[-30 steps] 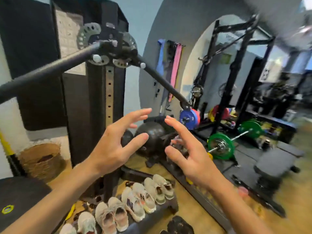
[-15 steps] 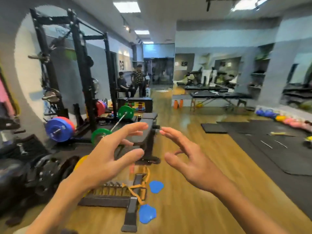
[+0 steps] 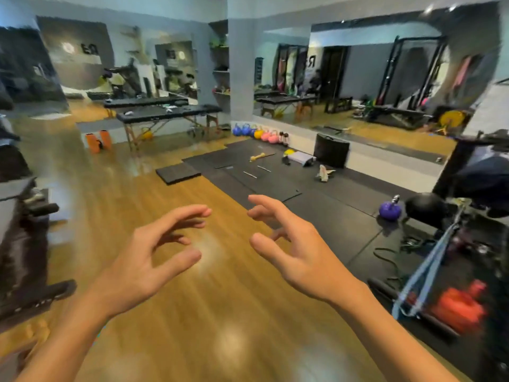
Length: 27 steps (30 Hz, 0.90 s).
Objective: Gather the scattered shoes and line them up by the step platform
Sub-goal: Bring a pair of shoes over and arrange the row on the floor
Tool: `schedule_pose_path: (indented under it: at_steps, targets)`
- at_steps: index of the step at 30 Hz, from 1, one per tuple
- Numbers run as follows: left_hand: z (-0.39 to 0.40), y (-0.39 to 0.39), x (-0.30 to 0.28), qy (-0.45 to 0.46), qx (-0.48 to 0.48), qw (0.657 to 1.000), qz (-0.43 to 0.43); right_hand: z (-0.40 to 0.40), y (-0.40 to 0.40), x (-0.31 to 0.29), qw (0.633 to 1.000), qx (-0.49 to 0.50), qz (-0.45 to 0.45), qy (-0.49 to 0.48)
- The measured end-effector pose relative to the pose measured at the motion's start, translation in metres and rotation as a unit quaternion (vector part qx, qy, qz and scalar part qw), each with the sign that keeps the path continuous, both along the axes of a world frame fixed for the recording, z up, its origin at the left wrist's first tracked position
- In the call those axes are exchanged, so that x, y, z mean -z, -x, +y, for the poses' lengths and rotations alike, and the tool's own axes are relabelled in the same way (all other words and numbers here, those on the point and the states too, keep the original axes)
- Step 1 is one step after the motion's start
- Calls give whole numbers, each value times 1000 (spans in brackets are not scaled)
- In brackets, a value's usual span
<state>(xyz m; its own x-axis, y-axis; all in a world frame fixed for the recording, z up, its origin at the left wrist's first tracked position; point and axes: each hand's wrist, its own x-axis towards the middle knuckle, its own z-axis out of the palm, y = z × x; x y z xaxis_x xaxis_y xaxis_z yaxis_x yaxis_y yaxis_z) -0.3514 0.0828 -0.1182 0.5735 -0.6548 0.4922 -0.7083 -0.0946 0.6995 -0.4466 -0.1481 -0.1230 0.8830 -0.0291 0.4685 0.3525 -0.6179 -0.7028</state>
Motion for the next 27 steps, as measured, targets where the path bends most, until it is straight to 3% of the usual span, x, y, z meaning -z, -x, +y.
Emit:
schedule_pose_path:
  at_steps: [7,12,27]
  targets:
    - [-133,-150,33,14,122,989,79,-101,-92,23,983,178,50,10]
    - [-219,-246,30,-11,180,981,78,-163,-166,35,964,251,87,7]
    - [-531,-462,73,-47,194,975,96,-458,-374,105,959,258,110,-51]
